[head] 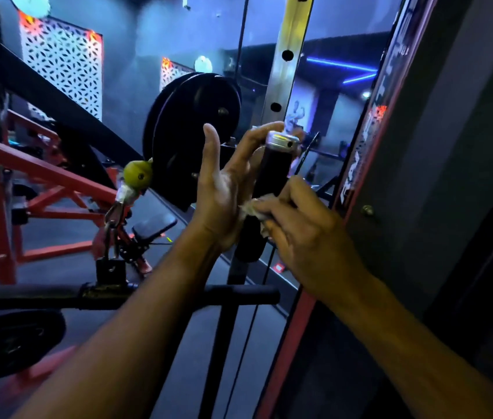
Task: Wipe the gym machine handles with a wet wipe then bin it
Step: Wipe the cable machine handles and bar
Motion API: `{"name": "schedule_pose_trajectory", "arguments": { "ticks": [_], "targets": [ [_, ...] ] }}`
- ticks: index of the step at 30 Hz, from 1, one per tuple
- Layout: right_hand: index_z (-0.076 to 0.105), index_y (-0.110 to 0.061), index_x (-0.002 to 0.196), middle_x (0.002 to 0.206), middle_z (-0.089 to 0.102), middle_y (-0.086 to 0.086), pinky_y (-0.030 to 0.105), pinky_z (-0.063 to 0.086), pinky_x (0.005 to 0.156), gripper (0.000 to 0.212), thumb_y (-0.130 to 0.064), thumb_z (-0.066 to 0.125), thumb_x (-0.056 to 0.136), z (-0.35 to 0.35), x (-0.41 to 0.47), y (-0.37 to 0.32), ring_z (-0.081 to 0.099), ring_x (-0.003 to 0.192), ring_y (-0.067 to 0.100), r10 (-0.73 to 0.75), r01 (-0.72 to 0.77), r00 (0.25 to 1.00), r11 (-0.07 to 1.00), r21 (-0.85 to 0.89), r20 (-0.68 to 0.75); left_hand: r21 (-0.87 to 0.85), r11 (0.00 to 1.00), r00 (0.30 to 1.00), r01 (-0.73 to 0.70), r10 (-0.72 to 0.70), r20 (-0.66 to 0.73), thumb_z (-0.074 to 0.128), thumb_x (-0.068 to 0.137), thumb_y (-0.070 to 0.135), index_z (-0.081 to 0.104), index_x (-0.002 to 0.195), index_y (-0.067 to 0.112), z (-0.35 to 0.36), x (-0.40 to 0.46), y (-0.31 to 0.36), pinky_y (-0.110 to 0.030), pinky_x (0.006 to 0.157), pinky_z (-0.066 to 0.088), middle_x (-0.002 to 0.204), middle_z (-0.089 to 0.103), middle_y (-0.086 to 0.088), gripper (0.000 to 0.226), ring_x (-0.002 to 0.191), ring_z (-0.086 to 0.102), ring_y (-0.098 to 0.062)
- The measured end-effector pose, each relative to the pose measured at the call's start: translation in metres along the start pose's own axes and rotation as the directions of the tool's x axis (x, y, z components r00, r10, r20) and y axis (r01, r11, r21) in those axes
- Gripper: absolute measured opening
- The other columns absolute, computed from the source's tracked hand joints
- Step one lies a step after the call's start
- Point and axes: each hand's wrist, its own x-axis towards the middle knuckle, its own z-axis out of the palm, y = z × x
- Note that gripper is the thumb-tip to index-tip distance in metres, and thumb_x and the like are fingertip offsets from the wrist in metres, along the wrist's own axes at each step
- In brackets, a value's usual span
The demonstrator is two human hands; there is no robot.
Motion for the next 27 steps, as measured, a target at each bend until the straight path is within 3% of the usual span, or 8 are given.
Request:
{"name": "schedule_pose_trajectory", "arguments": {
  "ticks": [4, 7, 10, 12, 15, 18, 21, 27],
  "targets": [
    [0.07, 0.002, 0.109, 0.094, 0.054, 0.014, 0.027, 0.053, 0.071, 0.017, -0.004, 0.07, 0.093, -0.024, 0.021, -0.001, 0.053, 0.08, 0.018, 0.018, -0.022, 0.997, 0.998, -0.056, -0.071, 0.078, 0.971, 0.966, 0.226, -0.213, -0.147, 0.007, 0.1, 0.07, 0.056, 0.139, 0.005, -0.013, -0.017, -0.019, -0.06, 0.116, 0.035, 0.134, 0.06, -0.032, 0.091, 0.129, 0.055, -0.047],
    [0.07, 0.006, 0.11, 0.101, 0.06, 0.02, 0.032, 0.053, 0.084, 0.017, -0.002, 0.063, 0.096, -0.03, 0.046, -0.009, 0.061, 0.091, 0.028, -0.008, -0.004, 0.997, 0.987, -0.158, -0.078, 0.376, 0.88, 0.957, 0.29, -0.252, -0.147, 0.004, 0.104, 0.061, 0.077, 0.087, 0.01, -0.013, -0.031, -0.022, -0.042, 0.075, 0.051, 0.086, 0.068, -0.034, 0.091, 0.077, 0.059, -0.052],
    [0.07, 0.005, 0.105, 0.102, 0.063, 0.019, 0.041, 0.053, 0.086, 0.018, 0.002, 0.061, 0.091, -0.018, 0.046, -0.019, 0.062, 0.093, 0.032, 0.054, -0.042, 0.998, 0.973, -0.229, 0.045, 0.361, 0.89, 0.959, 0.28, -0.245, -0.141, 0.011, 0.106, 0.058, 0.067, 0.057, 0.017, -0.014, -0.04, -0.021, -0.033, 0.055, 0.035, 0.059, 0.054, -0.021, 0.085, 0.055, 0.043, -0.029],
    [0.068, 0.003, 0.106, 0.104, 0.062, 0.017, 0.051, 0.055, 0.076, 0.021, 0.006, 0.061, 0.087, -0.012, 0.035, -0.026, 0.061, 0.092, 0.034, 0.105, -0.063, 0.981, 0.968, -0.243, 0.165, 0.39, 0.884, 0.966, 0.259, -0.225, -0.131, 0.014, 0.107, 0.058, 0.064, 0.068, 0.002, -0.016, -0.043, -0.024, -0.042, 0.061, 0.041, 0.064, 0.055, -0.026, 0.084, 0.061, 0.05, -0.028],
    [0.066, 0.001, 0.112, 0.105, 0.058, 0.013, 0.039, 0.056, 0.076, 0.02, -0.01, 0.056, 0.099, -0.011, 0.025, -0.039, 0.059, 0.091, 0.027, 0.144, -0.077, 0.954, 0.965, -0.249, 0.264, 0.333, 0.918, 0.975, 0.216, -0.219, -0.029, 0.023, 0.11, 0.046, 0.059, 0.091, -0.009, -0.026, -0.048, -0.022, -0.047, 0.072, 0.046, 0.078, 0.059, -0.029, 0.068, 0.074, 0.055, -0.028],
    [0.068, 0.005, 0.107, 0.102, 0.06, 0.018, 0.026, 0.052, 0.084, 0.02, -0.007, 0.054, 0.098, -0.02, 0.035, -0.05, 0.063, 0.091, 0.031, 0.186, -0.135, 0.966, 0.956, -0.259, 0.181, 0.348, 0.92, 0.951, 0.179, -0.253, 0.18, 0.043, 0.093, 0.025, 0.056, 0.105, 0.001, -0.042, -0.046, -0.021, -0.039, 0.073, 0.043, 0.083, 0.057, -0.016, 0.03, 0.079, 0.052, -0.023],
    [0.069, 0.006, 0.107, 0.106, 0.062, 0.02, 0.023, 0.046, 0.088, 0.02, -0.007, 0.057, 0.097, -0.03, 0.061, -0.05, 0.06, 0.099, 0.032, 0.175, -0.13, 0.982, 0.906, -0.402, 0.077, 0.517, 0.848, 0.933, 0.112, -0.269, 0.238, 0.064, 0.087, 0.014, 0.054, 0.12, 0.013, -0.054, -0.039, -0.03, -0.039, 0.077, 0.048, 0.091, 0.058, -0.007, 0.035, 0.082, 0.054, -0.016],
    [0.069, 0.005, 0.112, 0.118, 0.068, 0.019, 0.044, 0.035, 0.11, 0.035, -0.017, 0.043, 0.104, -0.017, 0.059, -0.04, 0.06, 0.119, 0.035, 0.081, 0.111, 0.943, 0.836, -0.537, 0.323, 0.564, 0.825, 0.964, 0.015, -0.161, 0.21, 0.075, 0.091, 0.028, 0.056, 0.125, 0.024, -0.053, -0.037, -0.039, -0.032, 0.087, 0.054, 0.108, 0.066, 0.007, 0.04, 0.104, 0.065, -0.008]
  ]
}}
